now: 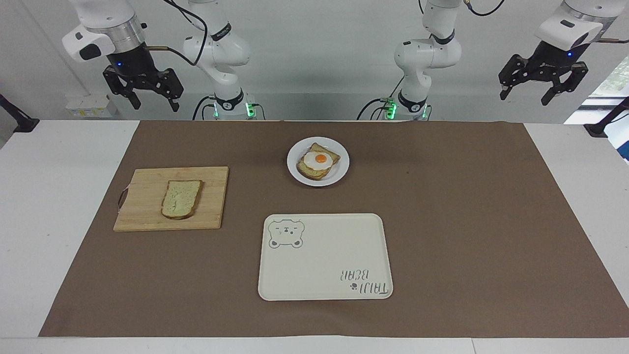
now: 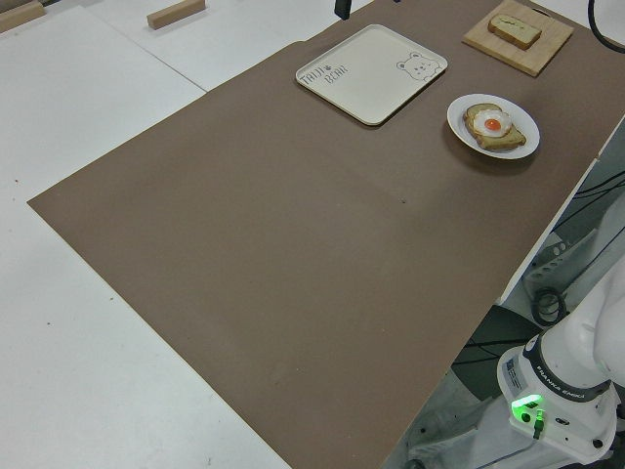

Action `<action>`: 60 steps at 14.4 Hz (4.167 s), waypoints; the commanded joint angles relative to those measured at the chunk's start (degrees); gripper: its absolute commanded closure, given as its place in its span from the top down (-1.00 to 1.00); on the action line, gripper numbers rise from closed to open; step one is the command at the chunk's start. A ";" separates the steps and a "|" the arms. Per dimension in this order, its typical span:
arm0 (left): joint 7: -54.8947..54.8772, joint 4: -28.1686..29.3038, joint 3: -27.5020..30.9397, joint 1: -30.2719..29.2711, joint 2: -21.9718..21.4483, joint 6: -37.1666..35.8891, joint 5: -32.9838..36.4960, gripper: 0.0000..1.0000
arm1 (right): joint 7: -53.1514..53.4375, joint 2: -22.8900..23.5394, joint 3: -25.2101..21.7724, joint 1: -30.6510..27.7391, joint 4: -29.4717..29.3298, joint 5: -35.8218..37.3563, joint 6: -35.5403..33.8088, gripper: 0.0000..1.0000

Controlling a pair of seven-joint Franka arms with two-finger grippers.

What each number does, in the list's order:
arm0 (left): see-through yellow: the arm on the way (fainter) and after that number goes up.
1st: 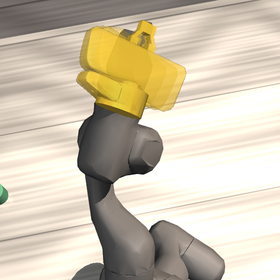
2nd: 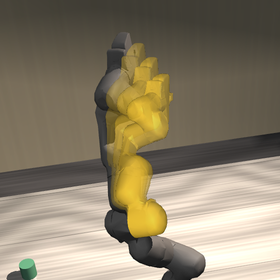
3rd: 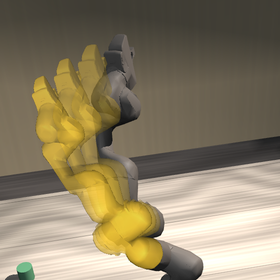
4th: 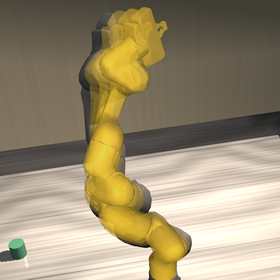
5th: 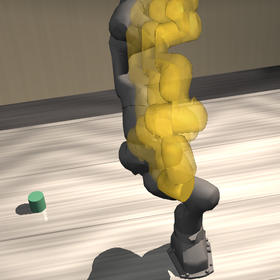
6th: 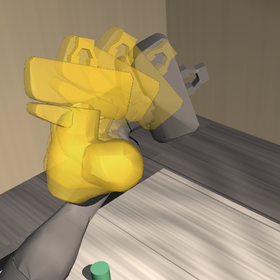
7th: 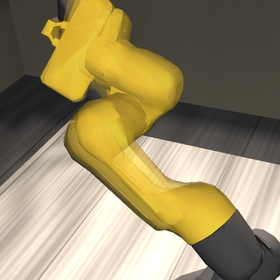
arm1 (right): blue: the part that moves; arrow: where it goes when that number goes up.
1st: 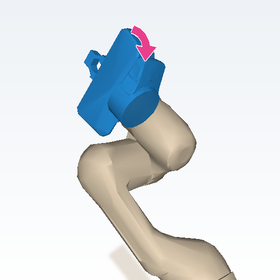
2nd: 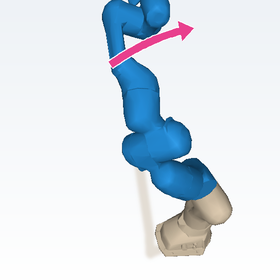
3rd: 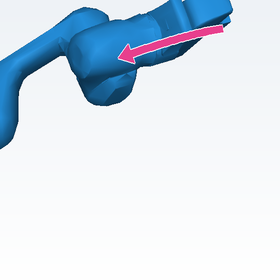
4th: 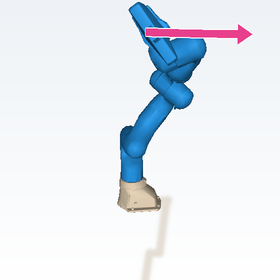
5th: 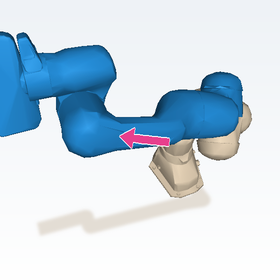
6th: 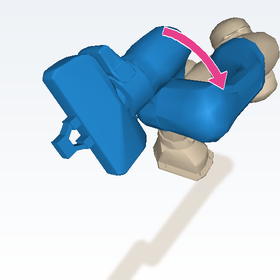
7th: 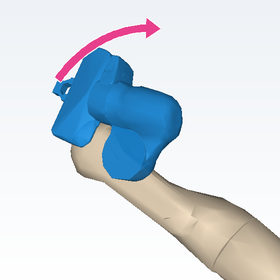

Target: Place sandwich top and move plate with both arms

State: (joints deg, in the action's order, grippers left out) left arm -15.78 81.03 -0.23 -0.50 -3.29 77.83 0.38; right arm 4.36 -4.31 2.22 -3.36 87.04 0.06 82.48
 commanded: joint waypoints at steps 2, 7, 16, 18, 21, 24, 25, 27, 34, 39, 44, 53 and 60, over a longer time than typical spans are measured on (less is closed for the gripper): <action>0.40 0.62 -0.56 -0.91 -0.84 -0.66 -0.82 1.00 | -1.11 -0.52 -0.37 -0.33 -0.03 -1.37 -1.71 1.00; 0.40 0.62 -0.56 -0.91 -0.84 -0.66 -0.82 1.00 | -1.38 -0.61 -0.29 -0.24 0.06 -1.37 -1.10 1.00; 4.35 0.27 -0.56 -0.90 -0.14 -0.75 -2.65 1.00 | -1.38 -0.78 -0.46 -0.77 0.32 -1.29 -1.36 1.00; 4.36 -0.87 0.05 -0.99 1.70 -0.58 -2.40 1.00 | -1.64 -1.13 -0.37 -0.86 1.11 -1.29 -1.27 1.00; 4.36 -3.95 0.14 -1.08 3.55 -0.66 -2.23 1.00 | -1.55 -1.22 -0.46 -0.77 1.11 -1.29 -1.36 1.00; 4.44 -3.77 -0.29 -0.99 2.94 -0.75 -2.31 1.00 | -1.20 -1.14 -0.46 -0.86 1.03 -1.11 -1.01 1.00; 4.36 -3.86 -0.12 -0.99 3.29 -0.84 -2.31 1.00 | -1.29 -1.14 -0.46 -0.86 1.02 -1.11 -1.01 1.00; 4.36 -3.77 -0.29 -0.99 3.29 -0.84 -2.31 1.00 | -1.46 -1.14 -0.46 -0.86 1.02 -1.11 -1.18 1.00; 3.83 -3.25 -0.21 -0.99 2.50 -0.49 -2.40 1.00 | -1.99 -3.86 -0.73 -1.03 5.41 -1.37 0.13 1.00; 4.09 -2.37 -0.21 -0.99 2.06 -0.49 -2.40 1.00 | -1.90 -4.21 -0.73 -1.03 6.82 -1.37 1.36 1.00; 4.09 -2.37 -0.21 -0.99 2.06 -0.58 -2.31 1.00 | -3.04 -4.21 -0.81 -2.17 8.23 -1.37 3.30 1.00; 4.27 -2.37 -0.38 -0.91 2.06 -0.84 -2.58 1.00 | -3.40 -3.07 -1.52 -3.32 6.21 -1.29 0.84 1.00; 4.09 -2.37 -0.38 -0.91 1.97 -0.93 -2.58 1.00 | -8.91 -1.32 -1.87 -6.21 8.66 -1.29 4.60 1.00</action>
State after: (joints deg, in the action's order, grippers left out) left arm -11.95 78.79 -0.06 -0.58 -0.85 77.83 -1.49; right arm -0.38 -6.57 0.49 -7.21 93.79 0.04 84.54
